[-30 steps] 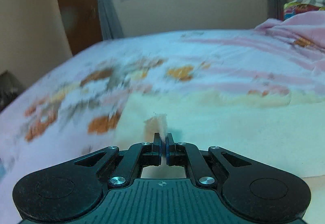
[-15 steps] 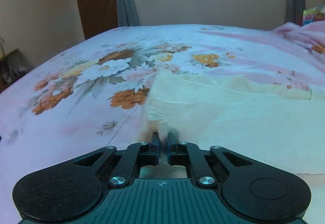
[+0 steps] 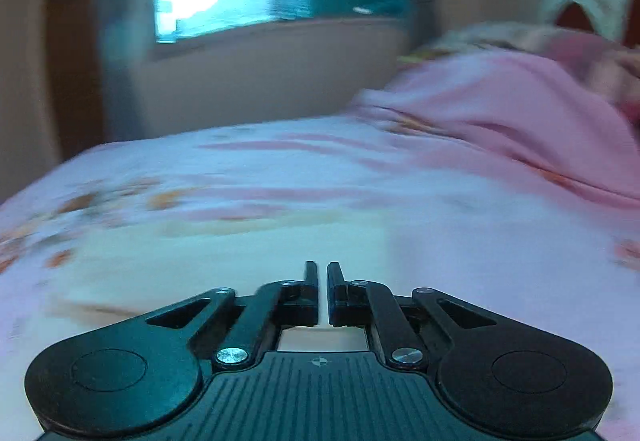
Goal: Fold small clothes
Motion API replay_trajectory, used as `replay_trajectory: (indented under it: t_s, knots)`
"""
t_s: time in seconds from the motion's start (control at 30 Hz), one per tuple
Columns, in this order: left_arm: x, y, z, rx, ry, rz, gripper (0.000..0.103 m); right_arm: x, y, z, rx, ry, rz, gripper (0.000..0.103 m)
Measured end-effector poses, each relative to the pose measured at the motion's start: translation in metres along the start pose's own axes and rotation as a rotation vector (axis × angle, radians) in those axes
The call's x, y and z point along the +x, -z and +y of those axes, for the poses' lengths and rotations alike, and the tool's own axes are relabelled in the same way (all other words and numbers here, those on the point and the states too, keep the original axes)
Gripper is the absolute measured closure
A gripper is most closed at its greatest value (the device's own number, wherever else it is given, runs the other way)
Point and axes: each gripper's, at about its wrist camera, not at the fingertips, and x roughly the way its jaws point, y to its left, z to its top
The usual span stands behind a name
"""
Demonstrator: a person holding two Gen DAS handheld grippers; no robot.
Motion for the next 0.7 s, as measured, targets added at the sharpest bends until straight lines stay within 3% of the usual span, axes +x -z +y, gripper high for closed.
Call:
replay_trajectory:
  t_s: [0.1, 0.17, 0.23, 0.27, 0.3, 0.37, 0.4, 0.47, 0.5, 0.57, 0.6, 0.63, 0.7]
  knots:
    - [0.032, -0.007, -0.099, 0.081, 0.159, 0.010, 0.069, 0.006, -0.006, -0.028, 0.046, -0.003, -0.004, 0.098]
    - [0.050, -0.005, -0.155, 0.135, 0.216, 0.012, 0.066, 0.016, -0.005, -0.035, 0.067, -0.028, 0.001, 0.098]
    - [0.069, 0.003, -0.200, 0.223, 0.230, 0.024, 0.057, 0.040, 0.006, -0.040, 0.066, -0.067, 0.101, 0.098]
    - [0.084, 0.011, -0.218, 0.294, 0.209, 0.062, 0.051, 0.058, 0.016, -0.042, 0.051, -0.066, 0.192, 0.098]
    - [0.102, 0.022, -0.232, 0.365, 0.149, 0.127, 0.051, 0.063, 0.020, -0.042, 0.031, -0.068, 0.187, 0.098]
    - [0.104, 0.023, -0.235, 0.378, 0.130, 0.097, 0.054, 0.059, 0.008, -0.045, 0.043, -0.074, 0.143, 0.098]
    - [0.097, 0.017, -0.233, 0.377, 0.132, 0.040, 0.054, 0.055, -0.001, -0.048, 0.062, -0.097, 0.095, 0.098]
    - [0.093, 0.004, -0.232, 0.376, 0.088, -0.051, 0.047, 0.061, -0.021, -0.048, 0.056, -0.116, 0.022, 0.098]
    - [0.101, -0.002, -0.233, 0.375, 0.067, -0.041, 0.041, 0.075, -0.031, -0.044, 0.044, -0.099, 0.030, 0.098]
    - [0.131, -0.003, -0.238, 0.415, 0.018, 0.058, 0.009, 0.110, -0.041, -0.042, 0.044, -0.061, 0.095, 0.098]
    - [0.149, 0.004, -0.239, 0.460, -0.004, 0.142, 0.005, 0.138, -0.040, -0.043, 0.053, -0.018, 0.191, 0.097]
    - [0.153, 0.008, -0.233, 0.437, 0.014, 0.152, 0.003, 0.153, -0.034, -0.046, 0.078, 0.002, 0.257, 0.088]
    - [0.152, 0.002, -0.219, 0.347, 0.027, 0.176, 0.001, 0.146, -0.031, -0.050, 0.070, 0.000, 0.247, 0.087]
